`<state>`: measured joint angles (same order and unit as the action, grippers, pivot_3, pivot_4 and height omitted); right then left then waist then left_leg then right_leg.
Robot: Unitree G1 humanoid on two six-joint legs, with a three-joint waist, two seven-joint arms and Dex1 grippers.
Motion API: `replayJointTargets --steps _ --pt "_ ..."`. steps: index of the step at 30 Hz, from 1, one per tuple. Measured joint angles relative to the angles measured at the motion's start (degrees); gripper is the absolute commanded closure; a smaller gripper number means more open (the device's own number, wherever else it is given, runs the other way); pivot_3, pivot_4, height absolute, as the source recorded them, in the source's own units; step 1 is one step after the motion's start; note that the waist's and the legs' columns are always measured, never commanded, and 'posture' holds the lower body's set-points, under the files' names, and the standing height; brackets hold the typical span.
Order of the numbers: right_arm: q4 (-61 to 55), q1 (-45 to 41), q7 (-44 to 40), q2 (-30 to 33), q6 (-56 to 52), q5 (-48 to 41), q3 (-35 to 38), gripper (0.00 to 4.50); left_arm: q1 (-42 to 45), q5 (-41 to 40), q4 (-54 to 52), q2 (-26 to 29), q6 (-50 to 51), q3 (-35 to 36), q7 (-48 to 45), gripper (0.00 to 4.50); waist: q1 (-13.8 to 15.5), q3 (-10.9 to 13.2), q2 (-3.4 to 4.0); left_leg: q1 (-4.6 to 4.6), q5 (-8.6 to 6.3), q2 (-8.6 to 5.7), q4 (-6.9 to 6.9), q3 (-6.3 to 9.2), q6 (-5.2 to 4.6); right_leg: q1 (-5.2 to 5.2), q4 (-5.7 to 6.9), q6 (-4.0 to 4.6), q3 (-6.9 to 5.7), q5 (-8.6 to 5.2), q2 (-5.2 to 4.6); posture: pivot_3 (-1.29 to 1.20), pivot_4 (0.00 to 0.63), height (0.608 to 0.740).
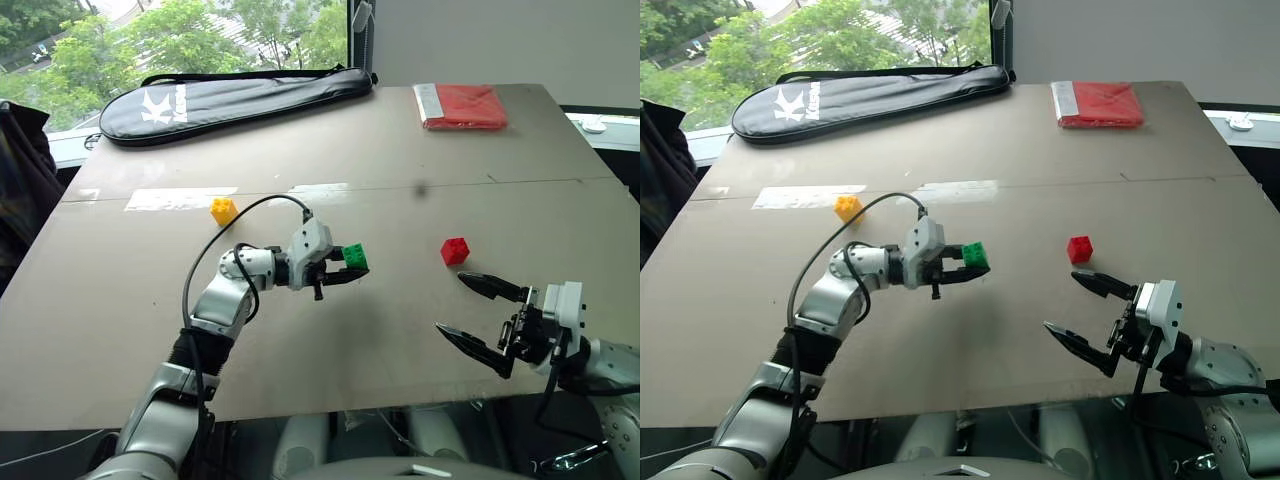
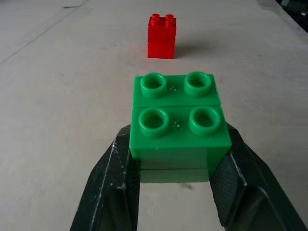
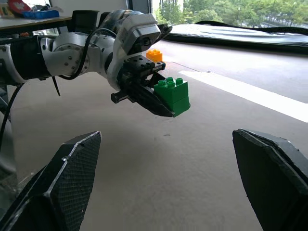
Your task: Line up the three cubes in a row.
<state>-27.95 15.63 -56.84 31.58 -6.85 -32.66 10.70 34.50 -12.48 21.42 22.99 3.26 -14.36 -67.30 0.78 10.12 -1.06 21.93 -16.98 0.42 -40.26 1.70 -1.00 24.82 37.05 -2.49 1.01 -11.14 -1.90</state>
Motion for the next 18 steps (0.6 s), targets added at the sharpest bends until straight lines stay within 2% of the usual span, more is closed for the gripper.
replayJointTargets --steps 3,6,12,18 --pt "2.56 1.93 -0.27 -0.06 3.02 0.49 2.56 0.00 9.15 3.67 15.38 -5.26 -6.33 -2.11 -2.98 3.17 0.02 0.00 0.00 0.00 0.00 -0.04 -0.01 -0.01 0.00 -0.03 -0.01 -0.01 0.04 0.00 -0.01 0.00 0.150 0.701" --pt "3.57 3.43 -0.07 -0.17 4.66 0.70 3.86 0.00 13.98 5.55 25.03 -8.67 -10.04 -2.30 -4.09 3.17 -0.52 0.01 -0.02 0.02 -0.02 -0.02 0.00 -0.04 -0.03 -0.01 -0.05 -0.05 0.09 0.02 0.00 0.00 0.150 0.701" --pt "3.84 4.50 2.01 -0.77 5.92 0.85 4.57 0.00 18.07 7.86 35.71 -12.51 -13.58 -1.87 -4.59 3.17 -0.99 0.02 -0.03 0.04 -0.02 -0.02 0.01 -0.01 -0.04 0.00 -0.05 -0.14 0.07 0.07 0.00 0.00 0.150 0.701" --pt "3.75 4.88 3.70 -0.78 5.96 0.84 5.05 0.00 21.00 9.96 41.32 -15.04 -15.25 -1.35 -4.10 3.17 -0.99 0.02 -0.03 0.03 -0.02 -0.02 0.00 0.00 -0.04 -0.01 -0.06 -0.11 0.07 0.04 0.00 0.00 0.150 0.701"
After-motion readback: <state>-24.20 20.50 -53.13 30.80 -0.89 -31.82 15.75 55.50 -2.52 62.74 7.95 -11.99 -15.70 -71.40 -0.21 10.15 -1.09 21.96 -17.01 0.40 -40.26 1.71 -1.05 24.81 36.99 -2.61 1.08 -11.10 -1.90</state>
